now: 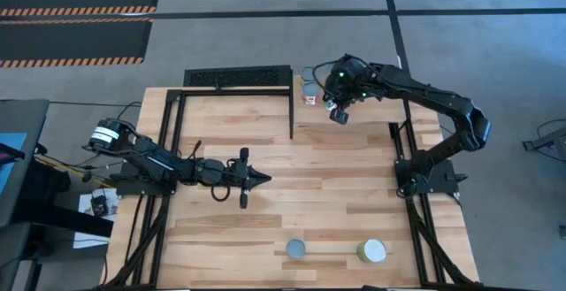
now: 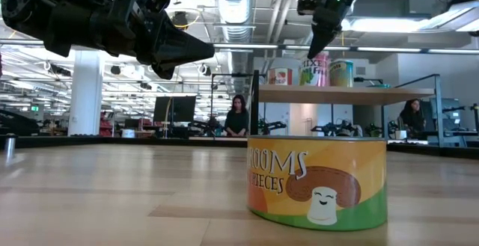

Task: Pick and place cans onto a shelf
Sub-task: Put the canned mixed fruits on the shelf, then put the large canned oranges on the shelf

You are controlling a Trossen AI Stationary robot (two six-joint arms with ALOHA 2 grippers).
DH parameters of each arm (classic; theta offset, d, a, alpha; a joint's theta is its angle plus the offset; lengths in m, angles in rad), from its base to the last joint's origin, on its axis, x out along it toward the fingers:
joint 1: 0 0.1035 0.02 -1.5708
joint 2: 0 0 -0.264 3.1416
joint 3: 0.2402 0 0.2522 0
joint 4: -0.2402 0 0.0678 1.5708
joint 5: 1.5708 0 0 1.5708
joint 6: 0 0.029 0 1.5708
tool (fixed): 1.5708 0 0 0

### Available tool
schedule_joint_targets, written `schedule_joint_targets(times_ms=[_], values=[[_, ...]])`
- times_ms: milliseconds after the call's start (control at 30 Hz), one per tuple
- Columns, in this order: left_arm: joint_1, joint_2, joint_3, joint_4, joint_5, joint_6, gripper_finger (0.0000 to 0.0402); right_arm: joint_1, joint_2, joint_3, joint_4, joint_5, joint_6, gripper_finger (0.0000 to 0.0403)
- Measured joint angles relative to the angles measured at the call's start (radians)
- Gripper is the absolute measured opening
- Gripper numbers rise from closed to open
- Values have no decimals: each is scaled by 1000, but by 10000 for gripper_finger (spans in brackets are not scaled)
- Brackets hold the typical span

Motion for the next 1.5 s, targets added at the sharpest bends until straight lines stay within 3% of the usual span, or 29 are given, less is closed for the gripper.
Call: schedule_joint_targets(times_ms=[233,467,1000,1133,1333,1500], values=[[-1,0,0,0,0,-2,2,6,15,3,3,33,-5,27],[-2,0,0,0,0,-1,2,6,16,1,5,109,-2,61],[-8,0,0,-1,0,7,1,14,-56,-1,59,116,9,128],[-8,0,0,-1,0,8,1,62,-124,-1,34,116,23,104],[-9,0,0,-1,3,8,1,204,-226,-117,25,89,75,13],[-9,0,0,-1,34,15,2,358,-350,-348,239,50,158,17]])
